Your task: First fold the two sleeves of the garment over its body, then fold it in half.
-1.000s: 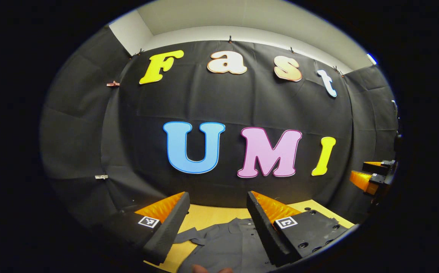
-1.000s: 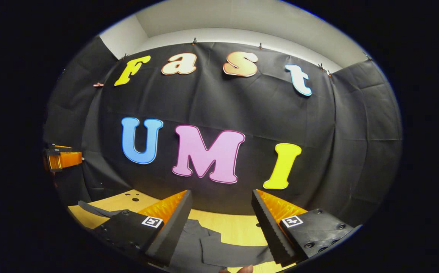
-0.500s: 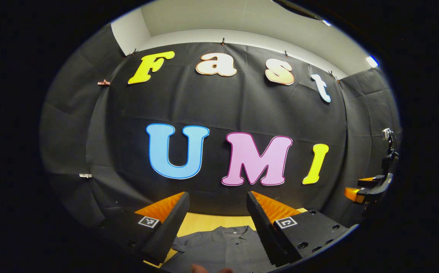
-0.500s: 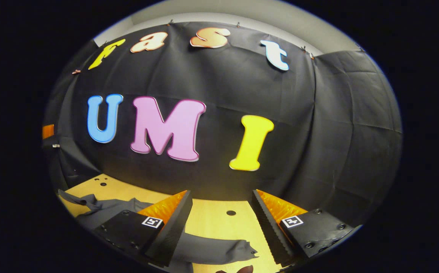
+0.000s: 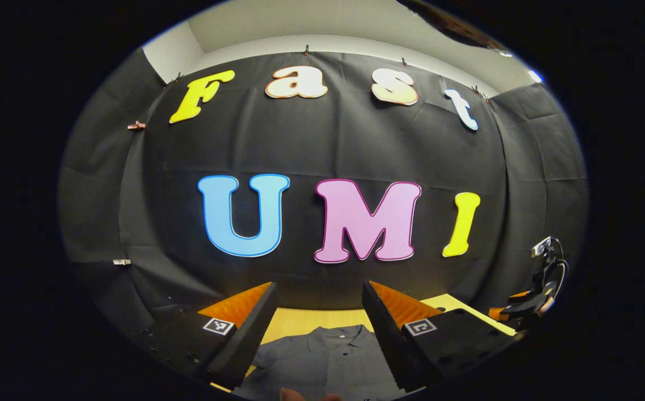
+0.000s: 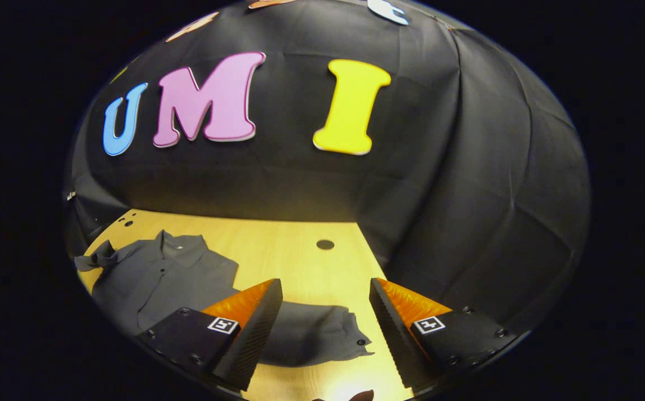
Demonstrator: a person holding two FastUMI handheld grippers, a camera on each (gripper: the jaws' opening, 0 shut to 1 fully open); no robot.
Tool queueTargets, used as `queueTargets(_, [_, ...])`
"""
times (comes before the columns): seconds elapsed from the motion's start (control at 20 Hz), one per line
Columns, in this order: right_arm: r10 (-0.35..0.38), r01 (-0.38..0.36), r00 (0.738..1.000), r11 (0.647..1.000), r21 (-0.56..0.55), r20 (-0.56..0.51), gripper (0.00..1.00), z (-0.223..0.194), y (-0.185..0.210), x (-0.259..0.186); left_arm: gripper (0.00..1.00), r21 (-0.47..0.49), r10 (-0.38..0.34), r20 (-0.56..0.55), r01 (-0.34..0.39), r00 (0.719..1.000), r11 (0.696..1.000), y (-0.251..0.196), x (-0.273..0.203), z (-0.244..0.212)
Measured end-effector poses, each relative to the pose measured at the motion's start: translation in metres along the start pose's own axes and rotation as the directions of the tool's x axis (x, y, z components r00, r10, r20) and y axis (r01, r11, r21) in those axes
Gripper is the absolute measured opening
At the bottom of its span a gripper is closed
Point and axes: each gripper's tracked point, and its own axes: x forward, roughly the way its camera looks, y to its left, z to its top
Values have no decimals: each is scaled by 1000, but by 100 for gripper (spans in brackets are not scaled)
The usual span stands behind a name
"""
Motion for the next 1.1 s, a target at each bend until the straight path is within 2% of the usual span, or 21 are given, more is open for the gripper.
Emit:
queueTargets(0.35, [1,-1,987,1000,0,-159,98,-83,-23,62,95,32,46,-67,-44,997,999,-13,3,-10])
queueTargets(0.55, [-3,10,974,999,32,-229,98,-120,-24,83,95,24,95,-110,-93,989,995,-4,-1,-24])
queueTargets(0.85, [-6,15,954,1000,27,-301,98,-154,-25,92,95,61,185,-152,-178,971,982,32,-14,-34])
queueTargets(1.0, [1,32,951,995,99,-309,97,-153,-22,93,95,56,201,-166,-195,965,979,48,-18,-38])
queueTargets(1.1, [11,28,943,993,112,-333,76,-157,-18,90,95,60,199,-168,-191,966,980,60,-18,-40])
